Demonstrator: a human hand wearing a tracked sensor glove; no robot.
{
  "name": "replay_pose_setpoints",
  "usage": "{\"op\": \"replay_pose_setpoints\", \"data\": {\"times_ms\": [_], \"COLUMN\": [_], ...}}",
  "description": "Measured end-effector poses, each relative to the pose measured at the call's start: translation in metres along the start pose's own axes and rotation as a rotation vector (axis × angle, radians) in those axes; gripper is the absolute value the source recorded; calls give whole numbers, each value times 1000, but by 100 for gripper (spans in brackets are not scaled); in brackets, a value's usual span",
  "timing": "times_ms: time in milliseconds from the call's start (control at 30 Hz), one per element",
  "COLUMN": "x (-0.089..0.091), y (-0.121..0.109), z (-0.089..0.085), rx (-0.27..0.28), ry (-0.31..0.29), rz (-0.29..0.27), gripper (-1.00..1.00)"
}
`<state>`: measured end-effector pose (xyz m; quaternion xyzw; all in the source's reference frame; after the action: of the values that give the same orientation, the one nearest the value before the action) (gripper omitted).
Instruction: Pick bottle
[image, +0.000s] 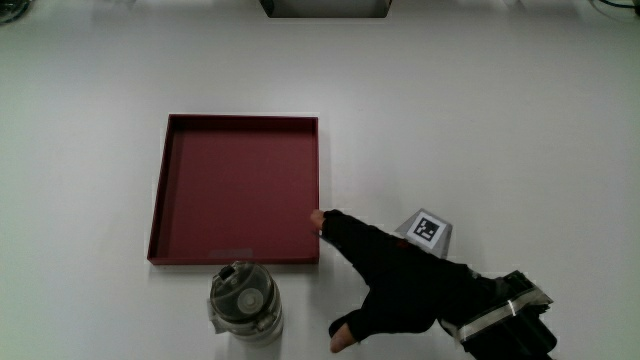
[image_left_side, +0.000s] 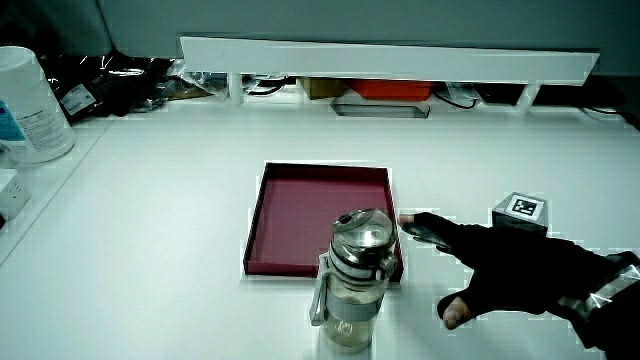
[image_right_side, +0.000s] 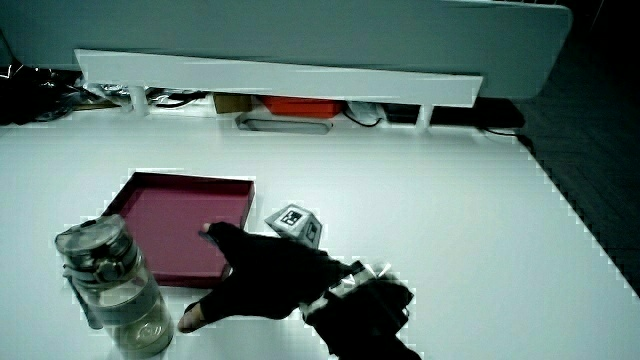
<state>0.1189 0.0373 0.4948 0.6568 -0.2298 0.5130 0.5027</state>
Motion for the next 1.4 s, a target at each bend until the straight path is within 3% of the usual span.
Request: {"op": "replay_pose_setpoints", "data": {"times_ms": [233,300,367,633,1000,1033,1400], "x": [4,2,4,6,8,7,9], "y": [19,23,28,45,57,56,60], "z": [-20,-25,-29,-46,-54,-54,-59], "rx": [-46,-63,-68,-103,-93,-88,-7], "ry": [9,13,-10,0,20,10,39], "rz": [47,30,41,53,105,90,166], "gripper": [0,0,0,0,0,0,41]}}
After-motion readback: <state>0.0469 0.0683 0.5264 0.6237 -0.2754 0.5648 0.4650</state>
